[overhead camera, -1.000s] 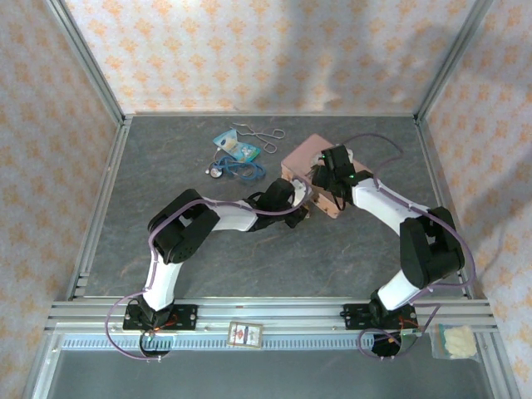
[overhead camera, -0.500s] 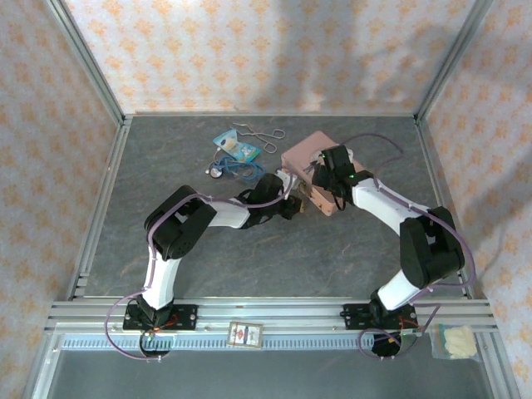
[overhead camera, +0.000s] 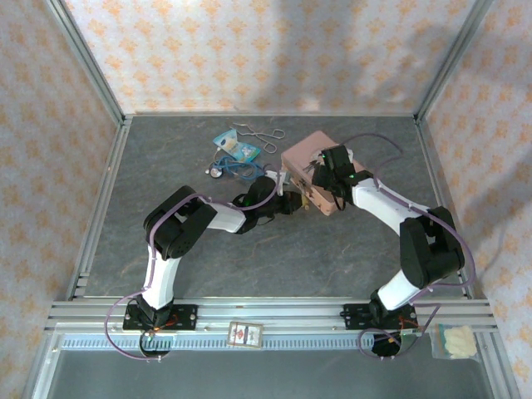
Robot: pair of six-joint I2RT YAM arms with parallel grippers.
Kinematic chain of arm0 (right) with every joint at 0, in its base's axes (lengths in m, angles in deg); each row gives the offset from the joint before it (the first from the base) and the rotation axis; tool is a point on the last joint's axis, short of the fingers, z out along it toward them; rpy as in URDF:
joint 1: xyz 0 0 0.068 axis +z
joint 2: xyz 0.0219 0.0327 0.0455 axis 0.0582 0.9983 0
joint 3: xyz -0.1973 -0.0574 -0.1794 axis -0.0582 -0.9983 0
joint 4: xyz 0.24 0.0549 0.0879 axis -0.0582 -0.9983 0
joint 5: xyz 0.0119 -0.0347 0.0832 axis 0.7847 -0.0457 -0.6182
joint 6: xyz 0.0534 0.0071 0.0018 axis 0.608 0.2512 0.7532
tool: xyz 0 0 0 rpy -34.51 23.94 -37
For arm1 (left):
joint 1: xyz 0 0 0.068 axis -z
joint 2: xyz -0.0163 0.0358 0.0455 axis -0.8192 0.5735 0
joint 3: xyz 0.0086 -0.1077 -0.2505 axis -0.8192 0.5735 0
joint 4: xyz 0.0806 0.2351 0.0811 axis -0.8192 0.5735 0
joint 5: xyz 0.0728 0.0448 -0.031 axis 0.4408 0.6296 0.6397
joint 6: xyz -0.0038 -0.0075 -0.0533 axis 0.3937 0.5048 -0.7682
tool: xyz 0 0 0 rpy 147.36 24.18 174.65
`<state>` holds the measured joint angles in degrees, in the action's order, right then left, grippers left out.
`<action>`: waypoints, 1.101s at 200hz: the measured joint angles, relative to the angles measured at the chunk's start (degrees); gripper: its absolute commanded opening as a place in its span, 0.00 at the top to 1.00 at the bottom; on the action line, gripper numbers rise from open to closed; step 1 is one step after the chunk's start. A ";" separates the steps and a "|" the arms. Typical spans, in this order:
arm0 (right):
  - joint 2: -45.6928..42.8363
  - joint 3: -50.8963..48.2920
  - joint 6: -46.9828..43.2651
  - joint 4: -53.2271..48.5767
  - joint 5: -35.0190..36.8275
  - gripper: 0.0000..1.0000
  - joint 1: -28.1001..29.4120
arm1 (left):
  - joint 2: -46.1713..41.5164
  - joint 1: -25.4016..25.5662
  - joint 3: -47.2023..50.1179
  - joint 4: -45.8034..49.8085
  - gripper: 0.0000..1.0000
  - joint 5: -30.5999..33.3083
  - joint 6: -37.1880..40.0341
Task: Unlock the padlock with the key
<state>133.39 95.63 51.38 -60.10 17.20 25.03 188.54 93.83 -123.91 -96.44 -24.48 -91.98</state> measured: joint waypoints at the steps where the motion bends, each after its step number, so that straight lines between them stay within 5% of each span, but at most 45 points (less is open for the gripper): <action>1: 0.00 0.00 0.00 0.00 0.00 0.39 0.00 | 0.00 0.00 0.02 -0.07 1.00 0.02 -0.17; 77: 0.02 -0.11 0.00 0.02 0.00 0.39 0.00 | 0.00 -0.74 2.62 -5.05 1.00 6.25 -11.56; 181: 0.02 -0.22 0.00 0.35 0.02 0.39 0.00 | -3.06 -3.37 4.92 -7.91 1.00 8.70 -13.20; 204: -0.31 -0.68 -0.17 0.98 -0.20 0.36 0.00 | -8.07 -3.37 7.74 -5.49 1.00 8.68 -12.26; 220: -1.57 -1.79 -0.83 1.90 -1.29 0.25 0.00 | -12.50 -3.37 9.68 -1.66 1.00 8.68 -10.47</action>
<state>131.81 93.84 50.55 -58.20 15.91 25.03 176.04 90.47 -114.23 -98.10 -15.80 -102.45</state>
